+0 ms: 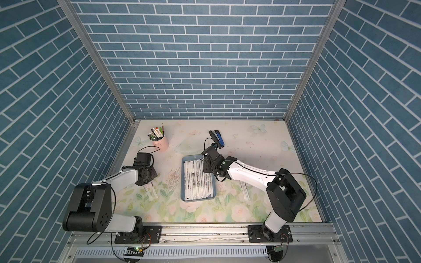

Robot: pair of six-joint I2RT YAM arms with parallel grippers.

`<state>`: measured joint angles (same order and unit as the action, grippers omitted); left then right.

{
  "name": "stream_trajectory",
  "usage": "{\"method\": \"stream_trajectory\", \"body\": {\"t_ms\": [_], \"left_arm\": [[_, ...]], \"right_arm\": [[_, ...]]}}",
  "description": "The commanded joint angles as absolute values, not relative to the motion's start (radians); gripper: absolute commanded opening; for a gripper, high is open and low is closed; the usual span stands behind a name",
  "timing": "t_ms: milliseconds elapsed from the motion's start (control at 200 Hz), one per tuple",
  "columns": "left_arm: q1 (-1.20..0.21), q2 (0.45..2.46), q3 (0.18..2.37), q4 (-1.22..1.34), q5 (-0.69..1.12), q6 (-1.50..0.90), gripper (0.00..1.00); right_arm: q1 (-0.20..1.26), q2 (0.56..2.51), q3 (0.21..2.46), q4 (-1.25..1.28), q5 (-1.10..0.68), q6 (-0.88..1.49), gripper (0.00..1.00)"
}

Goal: Put the straws into the storage box
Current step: Pick up the straw from the center of the board.

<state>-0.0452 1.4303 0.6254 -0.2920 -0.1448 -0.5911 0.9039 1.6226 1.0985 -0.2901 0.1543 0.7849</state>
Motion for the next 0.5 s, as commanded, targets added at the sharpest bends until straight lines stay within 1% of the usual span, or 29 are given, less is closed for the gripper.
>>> {"method": "stream_trajectory", "body": {"t_ms": [0, 90, 265, 360, 495], "left_arm": [[-0.054, 1.437, 0.603, -0.307, -0.127, -0.602, 0.03], [-0.072, 1.417, 0.615, -0.32, -0.13, -0.603, 0.01], [-0.16, 1.351, 0.699, -0.391, -0.149, -0.615, 0.01], [-0.228, 1.297, 0.764, -0.458, -0.171, -0.644, 0.01], [-0.389, 1.236, 0.825, -0.513, -0.192, -0.733, 0.01]], "right_arm": [[0.902, 1.587, 1.098, -0.287, 0.178, 0.765, 0.27], [0.902, 1.586, 1.102, -0.29, 0.18, 0.763, 0.27], [0.901, 1.587, 1.112, -0.296, 0.179, 0.761, 0.27], [0.9, 1.585, 1.12, -0.311, 0.191, 0.756, 0.27], [0.875, 1.57, 1.117, -0.321, 0.196, 0.755, 0.27]]}}
